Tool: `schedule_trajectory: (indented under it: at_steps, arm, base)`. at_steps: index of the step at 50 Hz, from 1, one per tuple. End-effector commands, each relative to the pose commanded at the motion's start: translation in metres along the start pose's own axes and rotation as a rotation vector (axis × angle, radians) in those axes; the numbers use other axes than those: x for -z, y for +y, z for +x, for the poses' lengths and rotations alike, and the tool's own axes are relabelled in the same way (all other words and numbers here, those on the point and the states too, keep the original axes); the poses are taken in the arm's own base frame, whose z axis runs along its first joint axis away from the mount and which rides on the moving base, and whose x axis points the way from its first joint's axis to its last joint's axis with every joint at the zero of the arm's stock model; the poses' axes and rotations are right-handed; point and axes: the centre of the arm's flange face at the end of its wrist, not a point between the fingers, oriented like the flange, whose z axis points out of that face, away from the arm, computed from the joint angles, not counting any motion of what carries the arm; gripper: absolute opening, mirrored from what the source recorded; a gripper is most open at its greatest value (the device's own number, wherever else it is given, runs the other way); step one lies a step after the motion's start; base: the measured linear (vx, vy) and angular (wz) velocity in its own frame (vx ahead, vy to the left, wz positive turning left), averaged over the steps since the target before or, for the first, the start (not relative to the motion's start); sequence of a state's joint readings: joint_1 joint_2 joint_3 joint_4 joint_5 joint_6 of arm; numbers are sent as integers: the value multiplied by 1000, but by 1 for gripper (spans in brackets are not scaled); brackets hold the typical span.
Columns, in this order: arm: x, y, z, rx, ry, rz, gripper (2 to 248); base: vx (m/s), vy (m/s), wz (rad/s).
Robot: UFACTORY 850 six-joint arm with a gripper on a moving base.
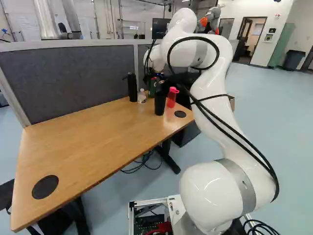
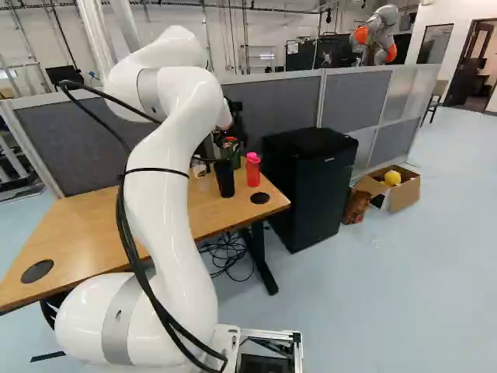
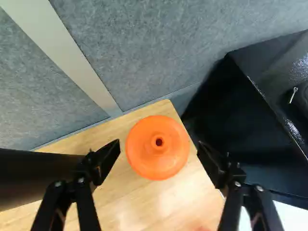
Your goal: Pick up the green bottle from the table
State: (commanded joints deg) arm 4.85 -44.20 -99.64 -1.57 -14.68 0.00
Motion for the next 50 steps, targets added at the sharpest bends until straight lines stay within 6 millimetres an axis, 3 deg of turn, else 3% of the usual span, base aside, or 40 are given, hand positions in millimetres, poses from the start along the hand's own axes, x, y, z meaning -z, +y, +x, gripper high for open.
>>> schedule_trajectory:
  at_steps: [1, 2, 6, 7, 11, 12, 26, 50]
  arm:
    - [0, 0, 0, 0, 0, 0, 238]
    - [0, 0, 0, 0, 0, 0, 200]
    - [0, 0, 0, 0, 0, 0, 200]
    - [0, 0, 0, 0, 0, 0, 162]
    - [0, 0, 0, 0, 0, 0, 162]
    - [0, 0, 0, 0, 0, 0, 126]
    - [6, 0, 0, 0, 1, 0, 121]
    - [56, -7, 0, 7, 58, 6, 121]
  base:
    - [0, 0, 0]
    - [0, 0, 0]
    - [0, 0, 0]
    - [0, 0, 0]
    - [0, 0, 0]
    - [0, 0, 0]
    - [0, 0, 0]
    - [0, 0, 0]
